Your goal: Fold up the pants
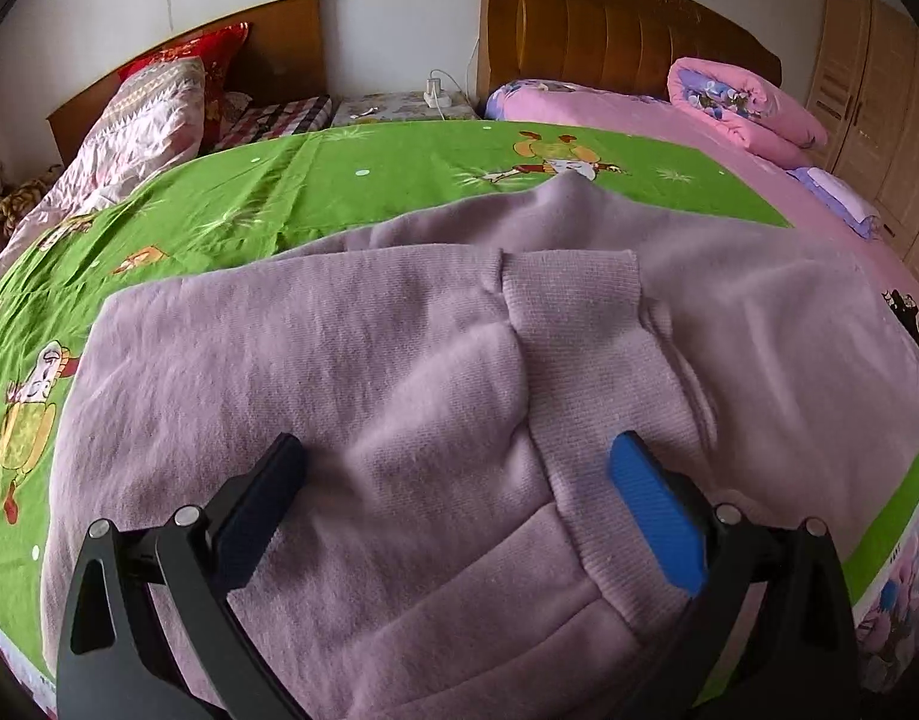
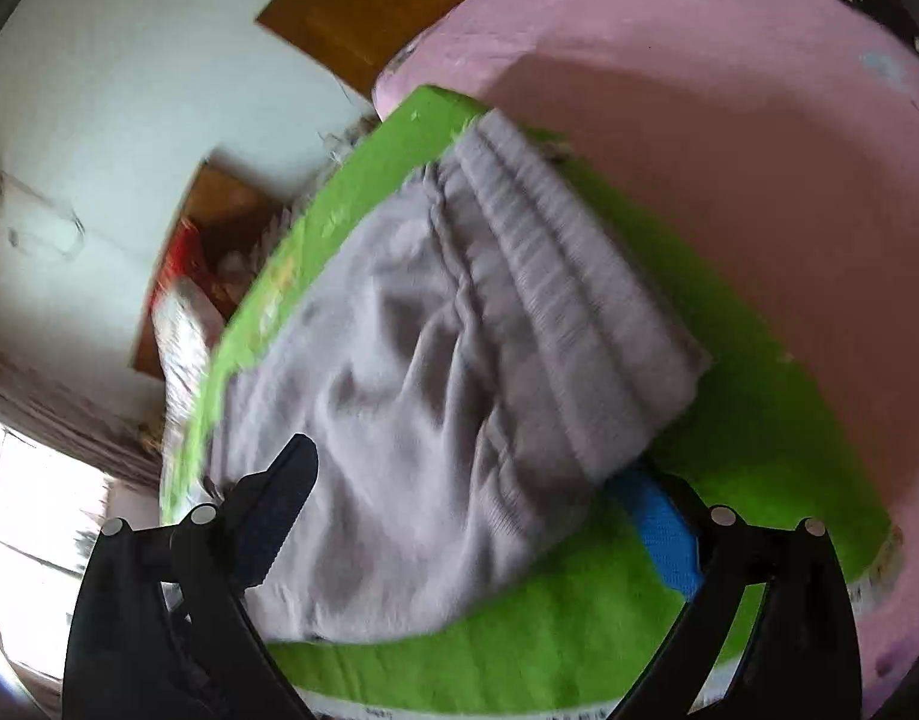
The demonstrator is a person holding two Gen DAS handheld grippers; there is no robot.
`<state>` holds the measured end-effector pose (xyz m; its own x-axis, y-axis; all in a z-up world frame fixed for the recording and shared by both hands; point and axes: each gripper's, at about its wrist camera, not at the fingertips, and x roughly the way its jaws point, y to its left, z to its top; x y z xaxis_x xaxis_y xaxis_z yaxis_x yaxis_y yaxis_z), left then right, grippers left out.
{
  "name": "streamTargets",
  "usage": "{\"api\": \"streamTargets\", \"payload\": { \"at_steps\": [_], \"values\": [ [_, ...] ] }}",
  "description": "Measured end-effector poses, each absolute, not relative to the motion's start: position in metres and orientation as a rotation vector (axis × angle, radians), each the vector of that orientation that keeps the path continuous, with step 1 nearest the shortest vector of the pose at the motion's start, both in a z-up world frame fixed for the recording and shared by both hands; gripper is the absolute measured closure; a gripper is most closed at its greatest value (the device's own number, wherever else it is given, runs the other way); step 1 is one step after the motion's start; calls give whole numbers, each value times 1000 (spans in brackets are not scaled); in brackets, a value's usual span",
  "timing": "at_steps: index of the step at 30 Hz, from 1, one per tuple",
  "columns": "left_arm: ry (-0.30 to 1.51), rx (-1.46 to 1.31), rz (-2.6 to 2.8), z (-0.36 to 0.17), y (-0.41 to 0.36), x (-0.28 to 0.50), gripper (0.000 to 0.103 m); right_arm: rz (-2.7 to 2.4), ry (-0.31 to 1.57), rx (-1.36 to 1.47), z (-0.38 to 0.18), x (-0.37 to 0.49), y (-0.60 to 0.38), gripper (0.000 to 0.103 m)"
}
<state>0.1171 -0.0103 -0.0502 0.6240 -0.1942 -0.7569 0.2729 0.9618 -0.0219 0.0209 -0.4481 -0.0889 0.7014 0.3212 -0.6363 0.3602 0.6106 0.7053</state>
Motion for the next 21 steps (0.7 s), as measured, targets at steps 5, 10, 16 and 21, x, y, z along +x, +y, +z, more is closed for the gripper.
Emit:
{"api": "streamTargets", "payload": {
  "at_steps": [5, 10, 16, 21],
  "values": [
    [851, 96, -273, -48, -10, 119, 1, 42, 884, 878, -91, 13, -440, 23],
    [847, 96, -276, -48, -10, 117, 1, 17, 892, 846, -90, 19, -442, 34],
    [847, 91, -280, -47, -9, 117, 1, -21, 870, 792, -91, 28, -438, 57],
    [820, -57, -379, -13, 3, 102, 2, 45, 724, 862, -98, 9, -445, 64]
  ]
}}
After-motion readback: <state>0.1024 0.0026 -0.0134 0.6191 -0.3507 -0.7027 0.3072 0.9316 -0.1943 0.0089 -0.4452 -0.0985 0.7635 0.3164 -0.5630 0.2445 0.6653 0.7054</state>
